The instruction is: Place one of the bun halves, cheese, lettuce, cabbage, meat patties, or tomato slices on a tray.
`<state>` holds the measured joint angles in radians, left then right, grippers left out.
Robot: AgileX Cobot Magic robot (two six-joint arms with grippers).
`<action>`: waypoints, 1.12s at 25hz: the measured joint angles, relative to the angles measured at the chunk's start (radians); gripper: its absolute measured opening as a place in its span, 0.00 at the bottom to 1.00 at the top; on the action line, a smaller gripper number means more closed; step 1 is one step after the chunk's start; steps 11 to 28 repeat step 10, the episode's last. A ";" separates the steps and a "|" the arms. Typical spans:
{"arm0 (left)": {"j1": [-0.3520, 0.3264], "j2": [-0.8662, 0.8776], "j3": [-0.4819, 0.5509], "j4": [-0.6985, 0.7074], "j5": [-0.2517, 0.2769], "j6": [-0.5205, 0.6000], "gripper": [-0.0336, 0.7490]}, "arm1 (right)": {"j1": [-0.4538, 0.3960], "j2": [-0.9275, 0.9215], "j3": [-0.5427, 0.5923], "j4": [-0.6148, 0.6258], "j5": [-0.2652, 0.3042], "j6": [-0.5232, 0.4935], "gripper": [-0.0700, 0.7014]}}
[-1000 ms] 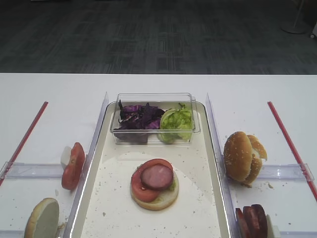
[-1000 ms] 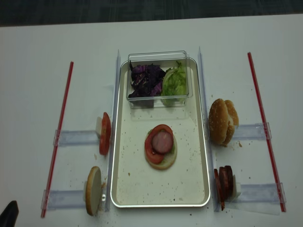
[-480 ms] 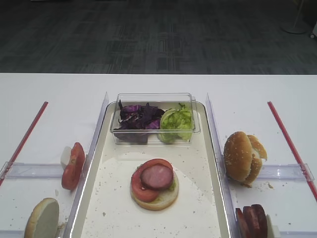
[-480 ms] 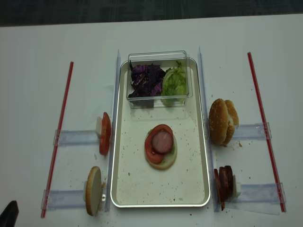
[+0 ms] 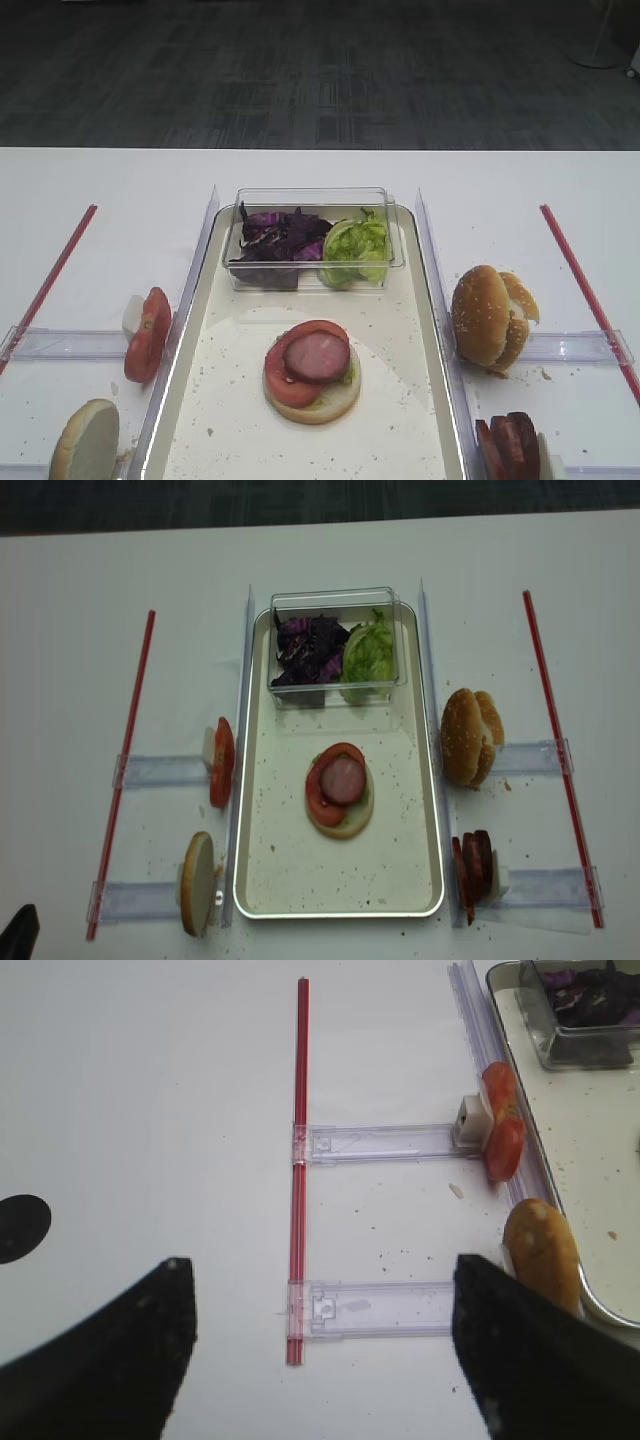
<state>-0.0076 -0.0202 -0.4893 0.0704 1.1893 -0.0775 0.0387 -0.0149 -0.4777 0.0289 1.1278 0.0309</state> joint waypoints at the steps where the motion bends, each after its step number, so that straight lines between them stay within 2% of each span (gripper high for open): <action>1: 0.000 0.000 0.000 0.000 0.000 0.000 0.67 | 0.000 0.000 0.000 0.000 0.000 0.000 0.91; 28: 0.000 0.000 0.000 0.000 0.000 0.000 0.67 | 0.000 0.000 0.000 0.000 0.000 0.000 0.91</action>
